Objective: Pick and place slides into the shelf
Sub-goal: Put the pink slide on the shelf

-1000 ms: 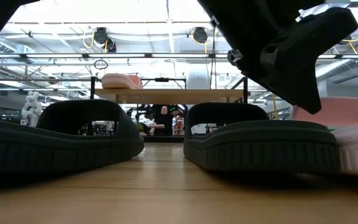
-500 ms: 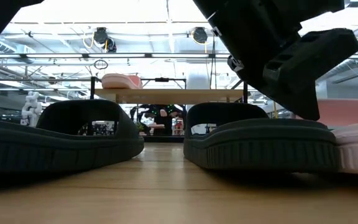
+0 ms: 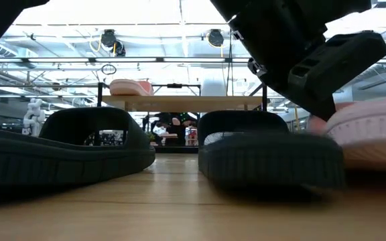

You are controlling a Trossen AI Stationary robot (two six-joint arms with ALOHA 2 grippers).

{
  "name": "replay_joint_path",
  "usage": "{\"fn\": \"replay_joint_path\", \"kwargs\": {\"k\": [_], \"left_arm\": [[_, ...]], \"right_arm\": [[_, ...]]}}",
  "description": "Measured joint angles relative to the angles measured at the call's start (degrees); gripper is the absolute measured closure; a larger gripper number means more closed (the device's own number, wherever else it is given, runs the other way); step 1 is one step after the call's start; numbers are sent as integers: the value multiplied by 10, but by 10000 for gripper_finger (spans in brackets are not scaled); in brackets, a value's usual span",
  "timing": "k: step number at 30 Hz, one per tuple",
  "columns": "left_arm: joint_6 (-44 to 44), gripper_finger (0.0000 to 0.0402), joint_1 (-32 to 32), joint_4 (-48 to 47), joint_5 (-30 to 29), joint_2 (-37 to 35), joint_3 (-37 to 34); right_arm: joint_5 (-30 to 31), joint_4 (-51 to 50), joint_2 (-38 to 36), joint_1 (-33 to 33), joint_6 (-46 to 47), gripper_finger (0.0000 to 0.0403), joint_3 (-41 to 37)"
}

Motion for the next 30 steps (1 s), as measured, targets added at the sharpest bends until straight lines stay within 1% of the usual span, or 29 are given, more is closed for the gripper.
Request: {"fn": "replay_joint_path", "kwargs": {"k": [2, 7, 12, 15, 18, 20, 24, 28, 30], "left_arm": [[0, 397, -2, -3, -6, 0, 13], [13, 399, -8, 3, -28, -2, 81], [13, 400, -5, -8, -82, -3, 131], [9, 400, -5, -20, -109, -3, 150], [0, 400, -8, -66, -139, -3, 171], [-16, 401, -11, -78, -168, -9, 171], [-53, 401, -17, -125, -245, -38, 171], [-73, 401, -22, -134, -314, -77, 171], [-75, 401, -22, -134, -352, -100, 171]], "right_arm": [[0, 0, 0, 0, 0, 248, 0], [2, 1, 0, 0, 0, 248, 0], [5, 27, 0, 0, 1, 248, 0], [31, 48, -3, 0, -8, 248, 0], [60, 73, -8, 0, -25, 248, 0], [74, 93, -11, 0, -30, 248, 1], [77, 120, -18, 0, -32, 248, 1], [79, 126, -22, 0, -40, 248, 1], [92, 127, -22, 0, -40, 248, 1]]}}
